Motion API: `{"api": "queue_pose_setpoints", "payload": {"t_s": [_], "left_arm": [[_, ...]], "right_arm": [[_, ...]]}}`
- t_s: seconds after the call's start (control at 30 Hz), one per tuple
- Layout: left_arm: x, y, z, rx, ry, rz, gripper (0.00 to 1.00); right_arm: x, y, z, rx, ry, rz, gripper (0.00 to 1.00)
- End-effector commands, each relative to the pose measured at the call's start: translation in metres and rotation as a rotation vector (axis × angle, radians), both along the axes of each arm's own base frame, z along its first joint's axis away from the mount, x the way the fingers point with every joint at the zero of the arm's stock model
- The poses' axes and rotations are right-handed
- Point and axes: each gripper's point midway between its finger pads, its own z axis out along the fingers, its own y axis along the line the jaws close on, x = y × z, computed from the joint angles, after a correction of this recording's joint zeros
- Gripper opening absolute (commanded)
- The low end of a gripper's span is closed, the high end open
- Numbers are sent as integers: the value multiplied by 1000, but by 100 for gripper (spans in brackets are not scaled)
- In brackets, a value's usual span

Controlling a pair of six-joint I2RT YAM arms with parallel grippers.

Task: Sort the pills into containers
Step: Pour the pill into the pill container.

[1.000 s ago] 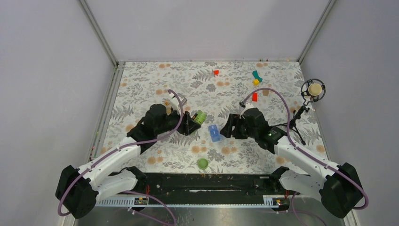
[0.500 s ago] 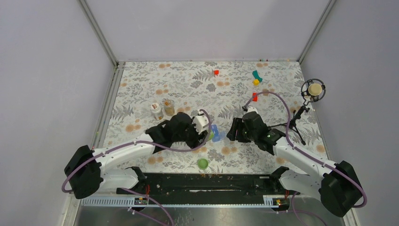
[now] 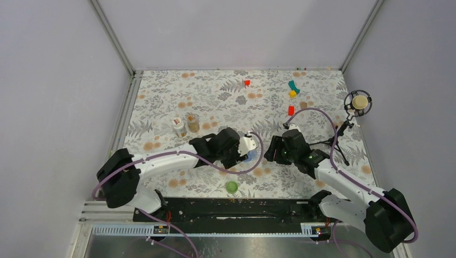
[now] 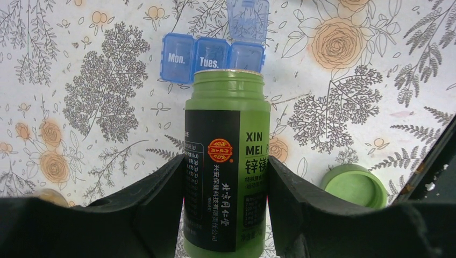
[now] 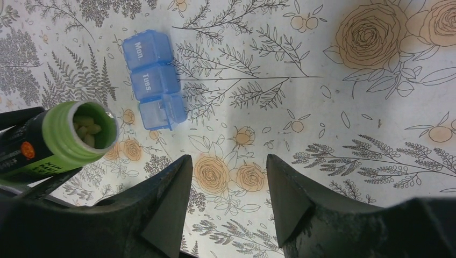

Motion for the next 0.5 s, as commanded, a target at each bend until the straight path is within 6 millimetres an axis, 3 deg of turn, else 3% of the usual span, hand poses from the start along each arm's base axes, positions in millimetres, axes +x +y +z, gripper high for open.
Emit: {"api": "queue_pose_setpoints", "payload": {"t_s": [0.0, 0.47], "left_arm": [[15, -11, 14, 34, -71, -3, 0], [19, -16, 0, 238, -31, -11, 0]], "right_arm": [[1, -2, 1, 9, -3, -10, 61], [-3, 2, -7, 40, 27, 2, 61]]}}
